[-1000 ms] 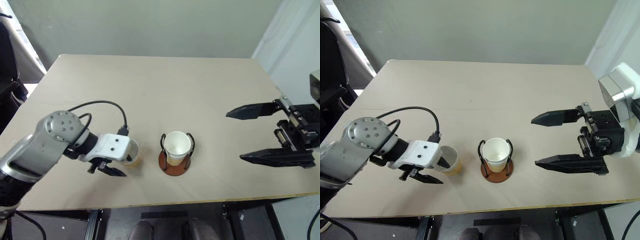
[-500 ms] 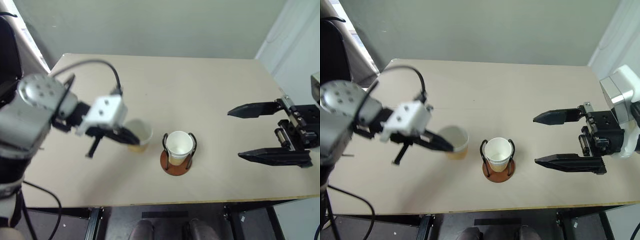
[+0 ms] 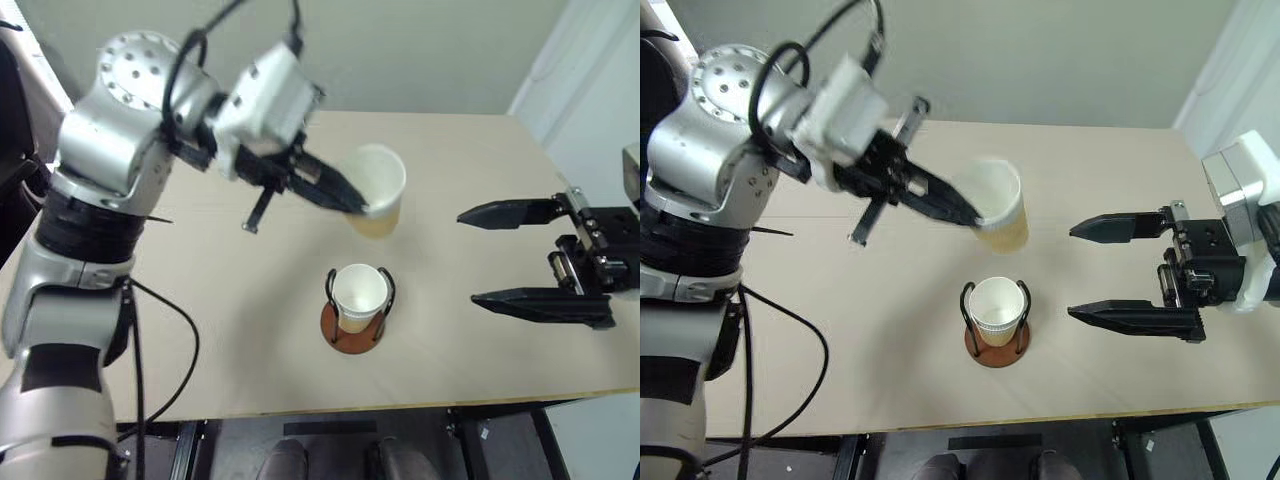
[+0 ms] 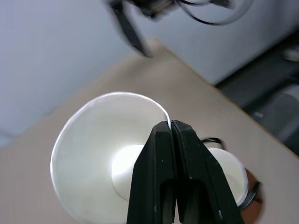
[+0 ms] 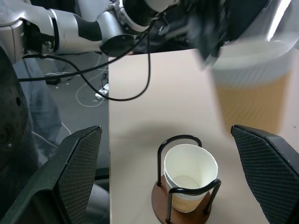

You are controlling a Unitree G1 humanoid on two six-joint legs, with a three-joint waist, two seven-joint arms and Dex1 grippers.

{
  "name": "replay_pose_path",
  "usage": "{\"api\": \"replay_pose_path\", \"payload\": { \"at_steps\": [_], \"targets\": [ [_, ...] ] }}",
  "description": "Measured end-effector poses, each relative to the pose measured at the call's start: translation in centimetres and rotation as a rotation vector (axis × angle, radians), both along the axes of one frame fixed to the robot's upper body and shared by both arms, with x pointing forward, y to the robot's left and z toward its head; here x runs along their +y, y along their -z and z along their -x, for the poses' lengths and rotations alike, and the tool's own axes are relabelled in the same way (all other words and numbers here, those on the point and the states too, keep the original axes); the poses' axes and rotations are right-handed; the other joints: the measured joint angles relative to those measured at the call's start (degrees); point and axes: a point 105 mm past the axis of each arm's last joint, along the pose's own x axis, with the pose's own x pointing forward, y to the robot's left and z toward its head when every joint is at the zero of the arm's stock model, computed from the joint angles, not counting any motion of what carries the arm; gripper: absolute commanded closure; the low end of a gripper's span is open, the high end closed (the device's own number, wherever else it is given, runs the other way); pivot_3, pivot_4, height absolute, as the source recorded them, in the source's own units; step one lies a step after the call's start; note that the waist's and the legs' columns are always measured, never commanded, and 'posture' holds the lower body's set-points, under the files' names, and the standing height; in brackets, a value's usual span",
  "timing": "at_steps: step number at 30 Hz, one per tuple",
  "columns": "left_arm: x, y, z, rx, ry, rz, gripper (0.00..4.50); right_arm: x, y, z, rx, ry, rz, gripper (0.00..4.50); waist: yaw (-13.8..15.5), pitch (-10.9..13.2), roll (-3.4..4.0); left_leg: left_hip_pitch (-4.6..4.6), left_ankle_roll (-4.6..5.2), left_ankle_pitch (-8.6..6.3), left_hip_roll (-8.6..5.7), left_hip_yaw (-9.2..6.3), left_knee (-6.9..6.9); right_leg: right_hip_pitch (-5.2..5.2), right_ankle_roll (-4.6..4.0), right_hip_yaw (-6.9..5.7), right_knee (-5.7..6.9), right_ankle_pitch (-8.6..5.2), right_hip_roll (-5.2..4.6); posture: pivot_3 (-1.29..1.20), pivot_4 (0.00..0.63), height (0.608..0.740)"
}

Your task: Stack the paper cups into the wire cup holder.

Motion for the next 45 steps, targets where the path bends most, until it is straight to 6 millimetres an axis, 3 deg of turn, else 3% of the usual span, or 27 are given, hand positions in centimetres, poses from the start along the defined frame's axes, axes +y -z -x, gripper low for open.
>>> {"api": "replay_pose_path", "payload": {
  "at_steps": [6, 15, 23, 28, 31, 42, 45],
  "targets": [
    [-0.2, 1.9, 0.4, 0.008, 0.065, -0.074, 4.48, 0.3, 0.4, 0.2, 0.006, 0.013, 0.015, 0.0, 0.74, 0.0, 0.0, -0.01, 0.14, -0.07, -0.05, -0.04, 0.29, 0.06, 0.11, 0.06, -0.13, 0.05, -0.08, 0.0, 0.15, 0.74],
    [-1.2, 3.1, 1.0, 0.06, 0.12, -0.077, 4.48, 0.4, 0.6, 0.6, 0.011, 0.026, 0.021, 0.0, 0.74, 0.0, 0.0, -0.01, 0.24, -0.13, -0.07, 0.0, 0.53, 0.18, 0.15, 0.06, -0.09, 0.05, -0.07, 0.0, 0.15, 0.74],
    [-1.2, 5.1, -0.2, 0.014, 0.062, -0.145, 4.48, 0.5, 0.6, 0.6, 0.01, 0.033, 0.015, 0.0, 0.75, 0.0, 0.0, -0.02, 0.3, -0.17, -0.08, 0.0, 0.65, 0.21, 0.18, 0.06, -0.08, 0.06, -0.04, 0.0, 0.15, 0.74],
    [-1.7, 5.8, 0.2, 0.072, 0.064, -0.145, 4.48, 0.7, 0.7, 0.7, 0.007, 0.033, 0.016, 0.0, 0.81, 0.0, 0.0, -0.06, 0.31, -0.17, -0.09, 0.0, 0.72, 0.23, 0.22, 0.05, -0.08, 0.07, -0.04, 0.0, 0.15, 0.74],
    [-1.7, 5.5, 0.4, 0.082, 0.055, -0.141, 3.92, 0.7, 0.6, 0.7, 0.006, 0.037, 0.013, 0.0, 0.79, 0.0, 0.0, -0.05, 0.31, -0.18, -0.08, 0.01, 0.72, 0.23, 0.22, 0.06, -0.08, 0.07, -0.04, 0.0, 0.15, 0.74],
    [-1.4, 6.1, -0.6, 0.057, -0.011, -0.149, 0.01, 0.5, 1.0, 0.5, 0.025, 0.053, 0.018, 0.0, 0.85, 0.0, 0.0, -0.05, 0.34, -0.19, -0.09, -0.01, 0.77, 0.25, 0.24, 0.07, -0.08, 0.08, -0.05, 0.0, 0.15, 0.74],
    [-0.8, 5.8, -1.5, 0.067, -0.077, -0.11, 0.01, -0.1, 1.7, 0.4, 0.061, 0.073, 0.028, 0.0, 0.89, 0.0, 0.01, -0.05, 0.35, -0.2, -0.09, 0.0, 0.78, 0.25, 0.25, 0.07, -0.07, 0.09, -0.06, 0.0, 0.15, 0.74]
  ]
}}
